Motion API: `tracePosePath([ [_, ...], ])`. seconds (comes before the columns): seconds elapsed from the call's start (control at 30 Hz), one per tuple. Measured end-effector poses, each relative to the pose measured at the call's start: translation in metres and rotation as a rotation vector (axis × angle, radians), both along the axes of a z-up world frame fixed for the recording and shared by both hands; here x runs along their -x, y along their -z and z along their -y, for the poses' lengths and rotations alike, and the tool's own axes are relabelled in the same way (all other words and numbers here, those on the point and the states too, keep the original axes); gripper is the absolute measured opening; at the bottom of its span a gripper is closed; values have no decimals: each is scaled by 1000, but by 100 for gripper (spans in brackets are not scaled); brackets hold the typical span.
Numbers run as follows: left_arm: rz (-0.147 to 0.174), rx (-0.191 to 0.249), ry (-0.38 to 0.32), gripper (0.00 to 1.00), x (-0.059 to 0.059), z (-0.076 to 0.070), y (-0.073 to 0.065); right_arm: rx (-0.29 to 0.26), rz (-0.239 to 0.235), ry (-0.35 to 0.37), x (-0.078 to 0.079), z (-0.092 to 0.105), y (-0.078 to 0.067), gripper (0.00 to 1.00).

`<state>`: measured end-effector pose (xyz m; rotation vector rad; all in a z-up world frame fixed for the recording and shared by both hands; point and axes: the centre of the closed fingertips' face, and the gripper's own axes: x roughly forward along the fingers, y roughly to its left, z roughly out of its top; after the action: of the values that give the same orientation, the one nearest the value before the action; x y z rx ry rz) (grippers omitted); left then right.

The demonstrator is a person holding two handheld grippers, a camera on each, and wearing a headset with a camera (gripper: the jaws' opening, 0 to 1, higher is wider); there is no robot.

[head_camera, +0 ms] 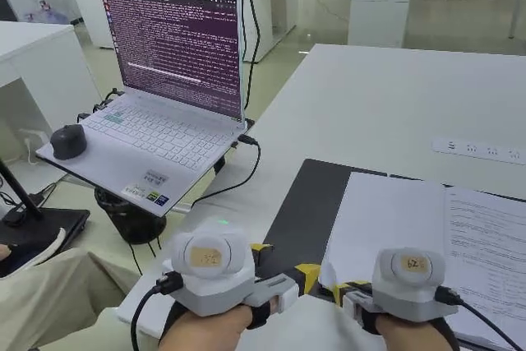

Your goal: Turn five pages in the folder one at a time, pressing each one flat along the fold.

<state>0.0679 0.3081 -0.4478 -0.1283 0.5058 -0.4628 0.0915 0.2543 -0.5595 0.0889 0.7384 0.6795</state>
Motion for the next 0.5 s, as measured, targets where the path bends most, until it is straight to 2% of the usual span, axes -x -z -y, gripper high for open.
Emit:
tracePosePath([
  [0.03,-1,-3,3,44,-1,1,1,-8,16,-8,1,-2,-2,12],
  [0.2,-14,-20,26,44,-5,5,6,-44,17,-14,6,-4,-4,13],
  [0.33,-33,-57,66,44,-8,12,19,-81,20,-4,10,-1,-11,14],
  [0.37,-37,-68,73,44,-9,13,22,-84,29,0,10,1,-13,14],
  [0.4,-35,-77,83,44,-10,15,24,-93,64,7,9,4,-21,13],
  [0.5,-39,-102,115,42,-14,21,33,-118,98,48,6,19,-33,11],
])
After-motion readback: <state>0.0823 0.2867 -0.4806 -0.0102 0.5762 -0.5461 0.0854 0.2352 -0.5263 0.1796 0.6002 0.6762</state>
